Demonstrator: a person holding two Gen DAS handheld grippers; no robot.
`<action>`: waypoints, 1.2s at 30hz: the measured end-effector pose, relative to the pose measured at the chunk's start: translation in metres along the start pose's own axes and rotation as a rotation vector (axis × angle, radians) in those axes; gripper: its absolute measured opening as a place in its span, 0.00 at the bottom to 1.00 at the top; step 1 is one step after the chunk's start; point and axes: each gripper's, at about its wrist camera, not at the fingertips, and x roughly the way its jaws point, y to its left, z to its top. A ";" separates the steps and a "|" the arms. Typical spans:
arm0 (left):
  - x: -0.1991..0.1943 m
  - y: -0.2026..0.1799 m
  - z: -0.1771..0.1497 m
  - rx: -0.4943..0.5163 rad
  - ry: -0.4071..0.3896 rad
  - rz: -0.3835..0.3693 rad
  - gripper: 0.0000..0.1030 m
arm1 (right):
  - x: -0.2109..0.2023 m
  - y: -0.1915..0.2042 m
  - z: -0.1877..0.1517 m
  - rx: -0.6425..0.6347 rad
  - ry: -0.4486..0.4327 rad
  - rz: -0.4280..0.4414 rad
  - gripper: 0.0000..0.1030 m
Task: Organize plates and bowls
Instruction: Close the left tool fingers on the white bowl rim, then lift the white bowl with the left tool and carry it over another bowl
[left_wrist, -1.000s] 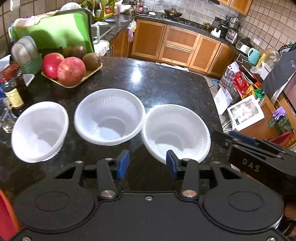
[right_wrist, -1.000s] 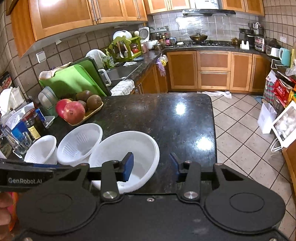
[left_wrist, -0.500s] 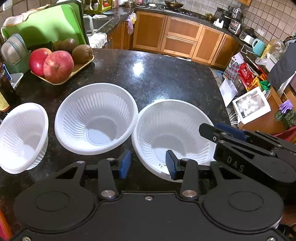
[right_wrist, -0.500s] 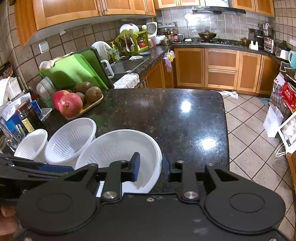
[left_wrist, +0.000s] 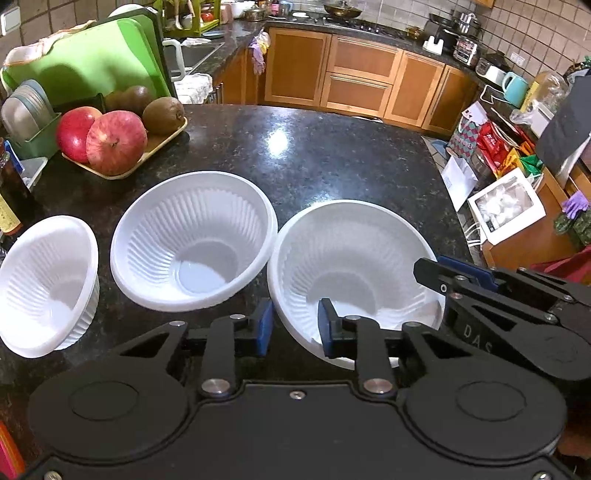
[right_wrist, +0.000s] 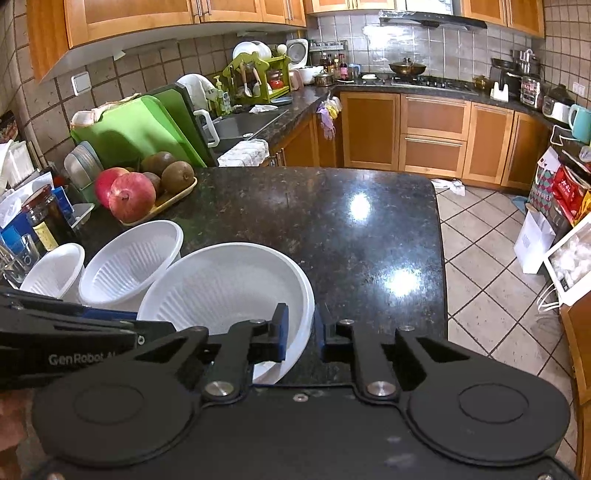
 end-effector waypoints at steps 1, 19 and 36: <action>-0.001 0.000 -0.001 0.004 0.003 -0.003 0.33 | -0.002 0.000 -0.001 0.003 0.001 0.003 0.17; -0.038 0.024 -0.044 0.075 0.053 -0.034 0.33 | -0.049 0.039 -0.047 0.010 0.029 0.028 0.17; -0.088 0.071 -0.104 0.154 0.118 -0.108 0.33 | -0.115 0.097 -0.106 0.083 0.043 0.039 0.17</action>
